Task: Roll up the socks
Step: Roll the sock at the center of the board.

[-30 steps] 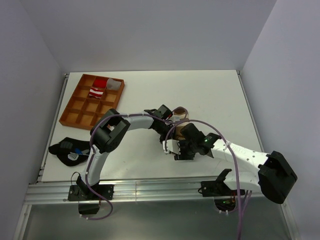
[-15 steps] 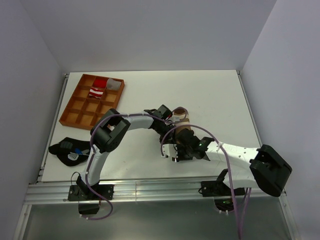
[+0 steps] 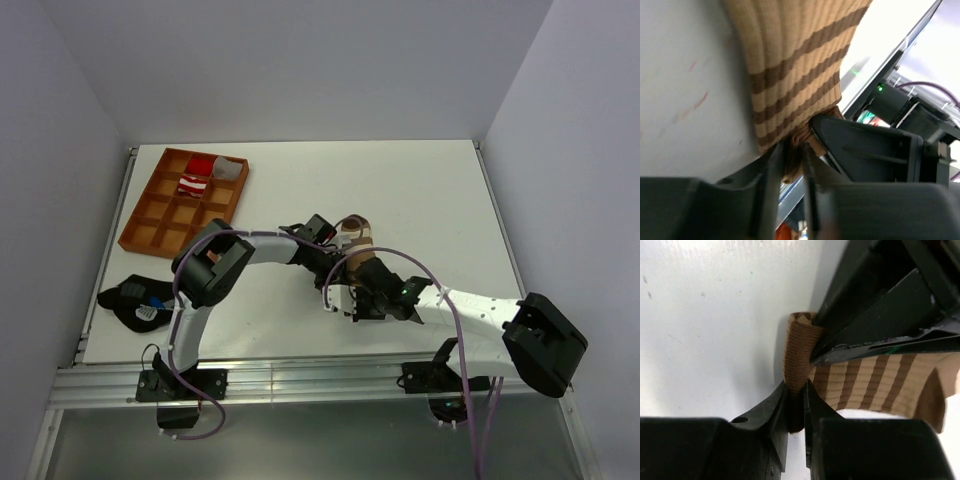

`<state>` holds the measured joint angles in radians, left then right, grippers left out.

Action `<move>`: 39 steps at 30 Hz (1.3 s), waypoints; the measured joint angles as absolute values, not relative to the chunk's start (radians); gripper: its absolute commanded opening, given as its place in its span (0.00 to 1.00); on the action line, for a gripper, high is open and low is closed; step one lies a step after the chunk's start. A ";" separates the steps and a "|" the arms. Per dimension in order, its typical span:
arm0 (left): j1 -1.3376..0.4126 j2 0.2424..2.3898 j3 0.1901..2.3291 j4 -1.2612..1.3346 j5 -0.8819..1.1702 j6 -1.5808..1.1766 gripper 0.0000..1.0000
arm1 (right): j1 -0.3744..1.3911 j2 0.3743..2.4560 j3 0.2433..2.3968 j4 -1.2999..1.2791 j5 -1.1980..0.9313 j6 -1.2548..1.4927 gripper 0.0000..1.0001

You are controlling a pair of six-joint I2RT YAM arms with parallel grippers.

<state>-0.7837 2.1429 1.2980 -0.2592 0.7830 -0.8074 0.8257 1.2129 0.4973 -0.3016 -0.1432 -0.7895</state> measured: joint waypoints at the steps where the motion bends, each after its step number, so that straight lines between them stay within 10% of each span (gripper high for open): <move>1: -0.781 2.128 1.275 -0.236 0.780 -0.825 0.33 | 0.818 1.211 0.497 -0.302 -0.155 -0.788 0.13; 39: -0.885 1.795 0.764 0.527 0.119 -0.788 0.41 | 0.323 2.004 1.224 -1.071 -0.740 -0.843 0.13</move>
<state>-0.8852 1.7947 0.7635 0.5274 0.1192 -0.7876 0.3233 2.0037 1.2243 -1.0706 -0.7403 -0.8429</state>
